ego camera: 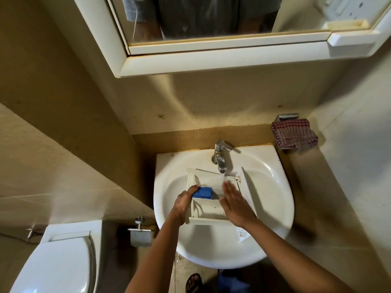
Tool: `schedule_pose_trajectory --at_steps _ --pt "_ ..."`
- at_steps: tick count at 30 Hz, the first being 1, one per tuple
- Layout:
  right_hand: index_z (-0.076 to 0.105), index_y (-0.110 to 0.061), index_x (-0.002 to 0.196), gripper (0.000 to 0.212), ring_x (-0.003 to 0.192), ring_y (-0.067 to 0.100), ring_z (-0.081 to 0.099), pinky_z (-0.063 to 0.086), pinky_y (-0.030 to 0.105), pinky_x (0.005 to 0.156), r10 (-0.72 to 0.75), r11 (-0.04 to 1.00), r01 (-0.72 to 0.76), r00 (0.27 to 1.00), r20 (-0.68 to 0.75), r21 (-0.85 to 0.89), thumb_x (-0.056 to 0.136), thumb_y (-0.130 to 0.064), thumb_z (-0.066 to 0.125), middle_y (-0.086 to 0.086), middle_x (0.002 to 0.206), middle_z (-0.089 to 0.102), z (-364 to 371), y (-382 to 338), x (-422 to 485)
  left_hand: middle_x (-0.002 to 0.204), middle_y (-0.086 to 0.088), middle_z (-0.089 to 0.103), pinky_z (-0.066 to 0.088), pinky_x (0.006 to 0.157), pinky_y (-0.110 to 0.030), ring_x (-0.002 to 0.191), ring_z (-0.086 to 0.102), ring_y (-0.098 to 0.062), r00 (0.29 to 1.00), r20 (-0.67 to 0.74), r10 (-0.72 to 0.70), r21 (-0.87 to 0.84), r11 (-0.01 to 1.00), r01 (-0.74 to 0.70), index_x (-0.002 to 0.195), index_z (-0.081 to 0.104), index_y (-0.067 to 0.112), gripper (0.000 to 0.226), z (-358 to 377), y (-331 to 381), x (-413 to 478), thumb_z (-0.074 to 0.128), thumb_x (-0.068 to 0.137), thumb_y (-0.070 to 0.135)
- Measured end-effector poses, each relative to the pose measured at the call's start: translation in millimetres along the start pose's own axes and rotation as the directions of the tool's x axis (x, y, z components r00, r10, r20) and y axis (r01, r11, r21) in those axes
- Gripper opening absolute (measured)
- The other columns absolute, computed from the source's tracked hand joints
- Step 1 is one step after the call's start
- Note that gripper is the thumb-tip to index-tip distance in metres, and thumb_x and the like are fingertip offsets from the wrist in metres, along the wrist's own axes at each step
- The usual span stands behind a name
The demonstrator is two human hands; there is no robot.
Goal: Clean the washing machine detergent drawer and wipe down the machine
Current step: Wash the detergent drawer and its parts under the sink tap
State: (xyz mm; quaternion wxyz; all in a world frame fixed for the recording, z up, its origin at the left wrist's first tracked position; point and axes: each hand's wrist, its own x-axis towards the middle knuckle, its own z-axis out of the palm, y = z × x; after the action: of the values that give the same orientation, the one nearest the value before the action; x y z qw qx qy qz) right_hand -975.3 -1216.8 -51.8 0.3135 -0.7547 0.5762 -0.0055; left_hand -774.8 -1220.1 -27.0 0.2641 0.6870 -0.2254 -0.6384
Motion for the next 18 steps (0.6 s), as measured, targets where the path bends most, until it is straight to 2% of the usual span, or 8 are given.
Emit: schedule_pose_trajectory --at_steps 2,4,6,9,10,12,15,18 --pt "-0.009 -0.008 0.151 0.061 0.147 0.016 -0.013 -0.007 0.032 0.119 0.218 0.975 -0.218 0.976 0.005 0.028 0.103 -0.035 0.017 0.007 0.16 -0.014 2 -4 0 0.091 -0.018 0.072 0.055 0.079 -0.04 0.075 0.066 -0.03 1.0 -0.008 -0.011 0.001 1.0 0.011 0.106 0.065 0.008 0.068 1 2 -1 0.061 0.067 0.063" --pt "-0.006 -0.001 0.15 0.064 0.147 0.024 -0.01 -0.005 0.037 0.12 0.337 0.936 -0.34 0.94 0.045 0.095 0.103 -0.035 0.02 0.014 0.159 -0.01 3 -23 9 0.093 -0.018 0.07 0.053 0.079 -0.04 0.078 0.065 -0.031 1.0 -0.02 -0.015 -0.007 1.0 0.015 0.107 0.064 0.008 0.069 3 3 -2 0.06 0.068 0.064" --pt "-0.005 0.002 0.15 0.065 0.147 0.027 -0.011 -0.006 0.037 0.119 0.289 0.942 -0.3 0.953 0.089 0.154 0.103 -0.035 0.022 0.018 0.159 -0.01 3 -43 15 0.1 -0.018 0.069 0.051 0.081 -0.039 0.086 0.064 -0.031 0.999 -0.047 -0.016 0.006 1.0 0.016 0.107 0.064 0.01 0.075 4 1 -1 0.059 0.062 0.07" --pt "-0.007 -0.006 0.151 0.061 0.147 0.018 -0.015 -0.013 0.024 0.114 -0.029 0.991 0.019 0.997 0.075 0.129 0.104 -0.031 0.023 0.006 0.159 -0.014 5 -50 3 0.103 -0.02 0.07 0.05 0.079 -0.037 0.083 0.063 -0.028 0.999 -0.047 -0.011 0.01 1.0 0.011 0.107 0.065 0.01 0.072 4 1 -3 0.06 0.064 0.067" --pt "-0.007 -0.01 0.151 0.059 0.146 0.014 -0.014 -0.014 0.022 0.114 -0.075 0.993 0.07 0.995 0.059 0.094 0.104 -0.031 0.022 0.002 0.159 -0.013 5 -42 -1 0.102 -0.02 0.07 0.052 0.079 -0.038 0.08 0.064 -0.028 0.999 -0.041 -0.012 0.007 1.0 0.012 0.107 0.065 0.009 0.073 3 1 -3 0.061 0.061 0.067" --pt "-0.005 -0.013 0.152 0.058 0.147 0.01 -0.011 -0.01 0.025 0.117 0.016 0.999 -0.017 1.0 0.02 0.044 0.104 -0.034 0.019 -0.001 0.159 -0.011 4 -23 -9 0.098 -0.021 0.072 0.054 0.082 -0.041 0.078 0.066 -0.03 0.999 -0.033 -0.01 0.003 1.0 0.01 0.105 0.066 0.009 0.075 1 2 -3 0.062 0.057 0.067" --pt "-0.005 -0.004 0.151 0.062 0.148 0.019 -0.008 -0.005 0.032 0.119 0.296 0.952 -0.299 0.954 0.047 0.072 0.103 -0.036 0.018 0.01 0.16 -0.01 0 -15 -8 0.096 -0.02 0.072 0.055 0.084 -0.044 0.079 0.067 -0.032 0.999 -0.037 -0.005 0.008 1.0 0.005 0.105 0.065 0.009 0.07 0 2 -3 0.062 0.061 0.065" --pt "-0.002 -0.001 0.151 0.063 0.147 0.023 -0.01 -0.006 0.034 0.118 0.307 0.931 -0.315 0.949 0.072 0.186 0.103 -0.035 0.022 0.014 0.16 -0.008 2 -36 0 0.096 -0.019 0.071 0.053 0.077 -0.038 0.078 0.065 -0.03 0.999 -0.051 0.006 0.01 1.0 -0.006 0.104 0.065 0.009 0.071 3 3 -5 0.061 0.063 0.067"
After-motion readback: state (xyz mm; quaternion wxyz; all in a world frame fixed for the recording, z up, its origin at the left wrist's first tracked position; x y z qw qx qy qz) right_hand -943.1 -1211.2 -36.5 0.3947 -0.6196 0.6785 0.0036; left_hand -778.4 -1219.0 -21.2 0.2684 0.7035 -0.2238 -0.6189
